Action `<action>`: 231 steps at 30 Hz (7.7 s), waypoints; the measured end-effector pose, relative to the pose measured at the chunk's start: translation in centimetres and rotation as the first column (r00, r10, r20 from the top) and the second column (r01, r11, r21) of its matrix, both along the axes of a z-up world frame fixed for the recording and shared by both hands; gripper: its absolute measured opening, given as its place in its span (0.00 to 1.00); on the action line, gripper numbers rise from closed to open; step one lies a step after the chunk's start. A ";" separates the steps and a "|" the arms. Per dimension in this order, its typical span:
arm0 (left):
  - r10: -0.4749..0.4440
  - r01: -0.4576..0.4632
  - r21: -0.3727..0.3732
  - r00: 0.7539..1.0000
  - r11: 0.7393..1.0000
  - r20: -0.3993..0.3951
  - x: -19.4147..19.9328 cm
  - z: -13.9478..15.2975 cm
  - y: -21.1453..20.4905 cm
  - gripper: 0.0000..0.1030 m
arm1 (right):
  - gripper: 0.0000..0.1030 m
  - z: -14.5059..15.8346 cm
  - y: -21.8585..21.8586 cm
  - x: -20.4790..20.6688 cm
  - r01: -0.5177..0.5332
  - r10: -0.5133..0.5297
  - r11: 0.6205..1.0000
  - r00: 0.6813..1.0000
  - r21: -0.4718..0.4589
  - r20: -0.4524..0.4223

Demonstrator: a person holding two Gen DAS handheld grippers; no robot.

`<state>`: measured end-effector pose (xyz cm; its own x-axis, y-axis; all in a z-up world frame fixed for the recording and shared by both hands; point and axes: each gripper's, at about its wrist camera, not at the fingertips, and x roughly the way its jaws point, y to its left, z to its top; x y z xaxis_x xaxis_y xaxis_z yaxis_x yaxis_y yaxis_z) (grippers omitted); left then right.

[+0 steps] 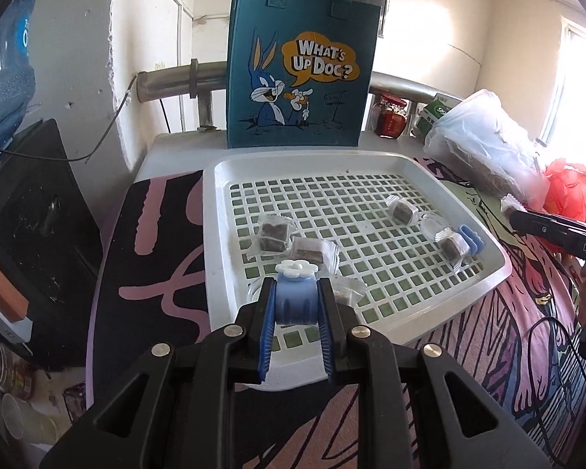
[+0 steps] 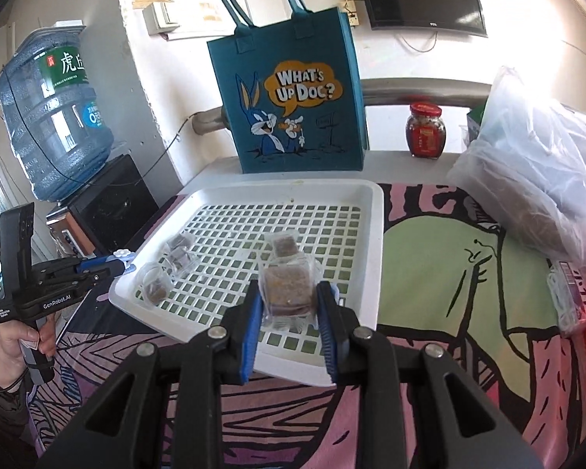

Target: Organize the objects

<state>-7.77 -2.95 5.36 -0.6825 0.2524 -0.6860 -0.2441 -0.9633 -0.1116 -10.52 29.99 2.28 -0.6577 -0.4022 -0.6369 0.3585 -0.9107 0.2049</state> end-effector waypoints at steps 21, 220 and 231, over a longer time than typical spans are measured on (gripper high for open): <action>0.038 -0.035 0.057 0.998 0.998 -0.052 -0.4 0.5 -0.2 0.69 | 0.54 1.0 -0.8 -3.0 0.090 -0.090 0.996 0.993 0.008 -0.080; -0.011 0.036 -0.160 0.988 0.986 0.155 6.5 -5.5 5.4 1.00 | 0.93 -6.9 -6.7 6.2 -0.067 0.033 0.967 0.990 0.247 0.139; -0.011 0.036 -0.160 0.988 0.986 0.155 6.5 -5.5 5.4 1.00 | 0.94 -6.9 -6.7 6.2 -0.067 0.033 0.967 0.990 0.247 0.139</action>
<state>-1.29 2.50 -0.16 -0.5615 0.1443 -0.8148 -0.2589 -0.9659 0.0074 -4.31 23.32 -4.61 -0.5438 -0.2492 -0.8014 0.3899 -0.9206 0.0216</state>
